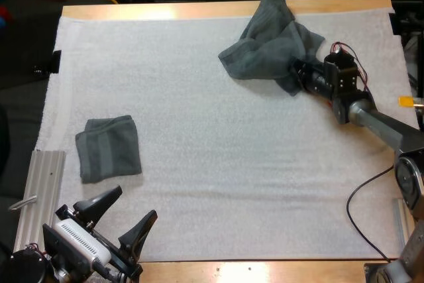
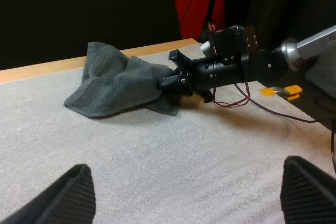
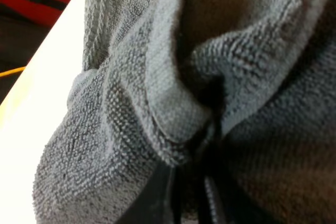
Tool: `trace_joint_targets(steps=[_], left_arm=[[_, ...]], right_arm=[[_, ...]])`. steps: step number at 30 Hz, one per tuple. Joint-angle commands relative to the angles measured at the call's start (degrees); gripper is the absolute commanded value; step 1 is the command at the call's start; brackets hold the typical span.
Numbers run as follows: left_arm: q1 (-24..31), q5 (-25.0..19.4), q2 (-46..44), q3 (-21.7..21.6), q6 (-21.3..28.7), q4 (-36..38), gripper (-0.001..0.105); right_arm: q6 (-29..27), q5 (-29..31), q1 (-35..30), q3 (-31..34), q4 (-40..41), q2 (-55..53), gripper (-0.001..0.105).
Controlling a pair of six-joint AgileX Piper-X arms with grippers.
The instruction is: Pick towel from pile, fold and stack
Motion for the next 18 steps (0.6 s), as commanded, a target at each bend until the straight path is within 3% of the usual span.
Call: trace_joint_targets(steps=[1, 11, 18], left_arm=[[0.04, 0.64, 0.10, -0.44, -0.47, -0.60, 0.071], [0.04, 0.14, 0.10, -0.44, -0.47, -0.60, 0.071], [0.04, 0.15, 0.10, -0.44, -0.56, -0.60, 0.071]], right_arm=[[-0.51, -0.37, 0.09, -0.28, -0.40, 0.25, 0.001], [-1.10, -10.28, 0.20, -0.28, -2.10, -1.59, 0.001], [-12.35, -11.00, 1.83, -0.28, 4.51, -10.92, 0.001]])
